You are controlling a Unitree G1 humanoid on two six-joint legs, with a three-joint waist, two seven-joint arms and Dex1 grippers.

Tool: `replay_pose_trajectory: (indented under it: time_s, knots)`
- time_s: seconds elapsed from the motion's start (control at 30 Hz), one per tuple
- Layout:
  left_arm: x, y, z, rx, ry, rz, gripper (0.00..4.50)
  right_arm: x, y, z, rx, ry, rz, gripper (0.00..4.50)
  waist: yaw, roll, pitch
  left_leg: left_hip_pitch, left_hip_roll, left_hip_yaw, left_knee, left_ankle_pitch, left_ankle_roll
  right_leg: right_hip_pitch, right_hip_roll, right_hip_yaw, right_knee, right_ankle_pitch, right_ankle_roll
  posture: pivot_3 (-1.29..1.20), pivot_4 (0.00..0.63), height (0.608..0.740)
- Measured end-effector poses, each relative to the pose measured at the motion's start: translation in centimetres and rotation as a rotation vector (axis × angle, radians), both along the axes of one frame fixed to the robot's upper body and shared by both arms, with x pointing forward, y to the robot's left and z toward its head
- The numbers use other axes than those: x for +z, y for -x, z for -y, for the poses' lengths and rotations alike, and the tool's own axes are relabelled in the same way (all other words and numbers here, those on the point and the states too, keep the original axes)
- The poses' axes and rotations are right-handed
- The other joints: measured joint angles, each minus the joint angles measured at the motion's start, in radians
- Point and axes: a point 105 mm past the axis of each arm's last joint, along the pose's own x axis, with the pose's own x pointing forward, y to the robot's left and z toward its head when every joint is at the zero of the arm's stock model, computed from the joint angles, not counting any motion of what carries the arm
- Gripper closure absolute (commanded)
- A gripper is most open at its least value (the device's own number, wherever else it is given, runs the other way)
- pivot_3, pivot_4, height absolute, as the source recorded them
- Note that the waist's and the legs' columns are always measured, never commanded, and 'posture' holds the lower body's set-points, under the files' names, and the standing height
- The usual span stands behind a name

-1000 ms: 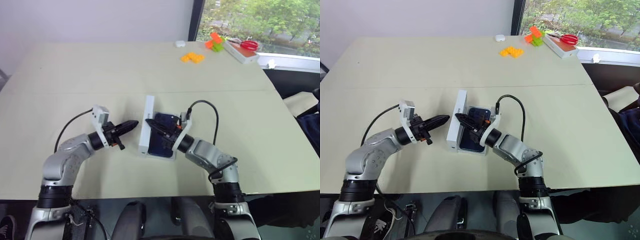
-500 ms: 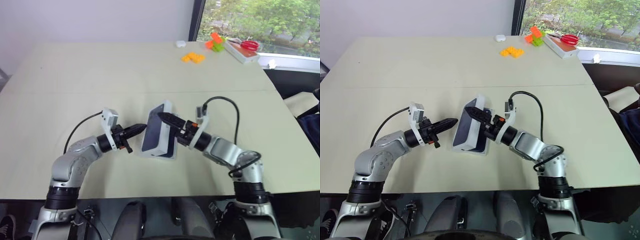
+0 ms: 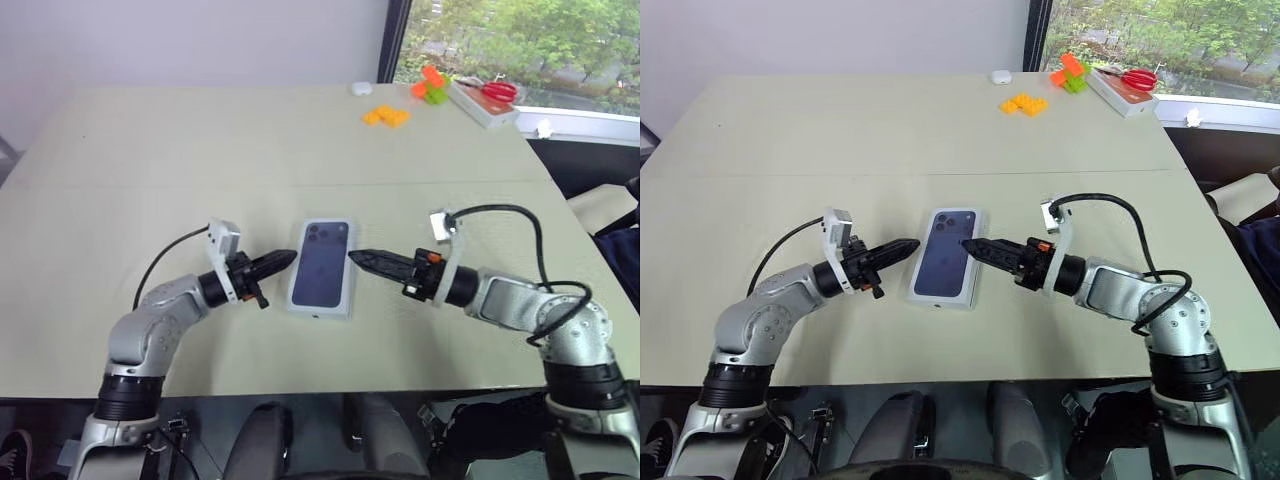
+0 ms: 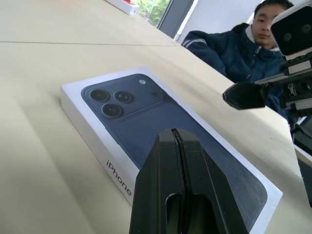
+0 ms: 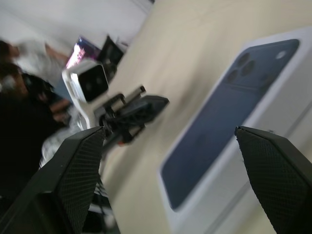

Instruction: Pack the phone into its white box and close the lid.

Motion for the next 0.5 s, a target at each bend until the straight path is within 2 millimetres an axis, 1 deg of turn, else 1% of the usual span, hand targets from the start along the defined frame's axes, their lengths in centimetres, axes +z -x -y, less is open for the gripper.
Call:
replay_pose_trajectory:
  time_s: [0.07,0.17,0.27,0.3,0.4,0.5]
  knots:
    - [0.0,0.0,0.0,0.002,-0.001,0.001,4.50,-0.2,0.1,0.5,0.025,0.065,0.050,0.03,0.000,0.000,0.000,0.000,0.000,0.000,0.000,0.000,0.000,0.000,0.000,0.000,0.000,0.000,0.000,0.00,0.150,0.740]
    - [0.2,-0.1,-0.1,0.005,-0.007,0.003,4.50,-0.9,0.0,-0.1,0.061,0.169,0.156,0.03,-0.002,0.000,0.000,0.001,0.000,0.000,0.000,0.000,0.000,0.000,0.001,0.000,0.001,0.000,0.001,0.00,0.150,0.740]
    - [0.3,-0.2,-1.0,0.023,-0.034,0.005,4.50,-1.6,-0.8,-0.3,0.047,0.248,0.251,0.84,-0.001,0.000,0.000,0.001,0.000,0.000,0.000,0.000,0.000,0.000,0.001,0.000,0.001,0.000,0.000,0.00,0.150,0.740]
    - [0.4,-0.2,-1.4,0.032,-0.044,0.009,4.50,-1.9,-1.1,-0.3,0.040,0.283,0.287,1.40,-0.001,0.000,0.000,0.001,0.000,0.000,0.000,0.000,0.000,0.000,0.001,0.000,0.001,0.000,0.000,0.00,0.150,0.740]
    - [0.8,-0.5,-2.6,0.071,-0.071,0.023,4.50,-2.4,-1.8,-0.1,0.036,0.402,0.412,2.89,0.000,0.000,0.000,0.001,0.000,0.000,0.000,0.000,0.000,0.000,0.000,0.000,0.001,0.000,0.000,0.00,0.150,0.740]
    - [0.4,-0.7,-3.3,0.102,-0.119,0.012,4.50,-2.3,-2.8,0.1,0.028,0.500,0.538,4.49,0.000,0.000,0.000,0.000,-0.001,0.000,0.000,0.000,0.000,0.000,-0.001,0.000,0.000,0.000,0.000,0.00,0.150,0.740]
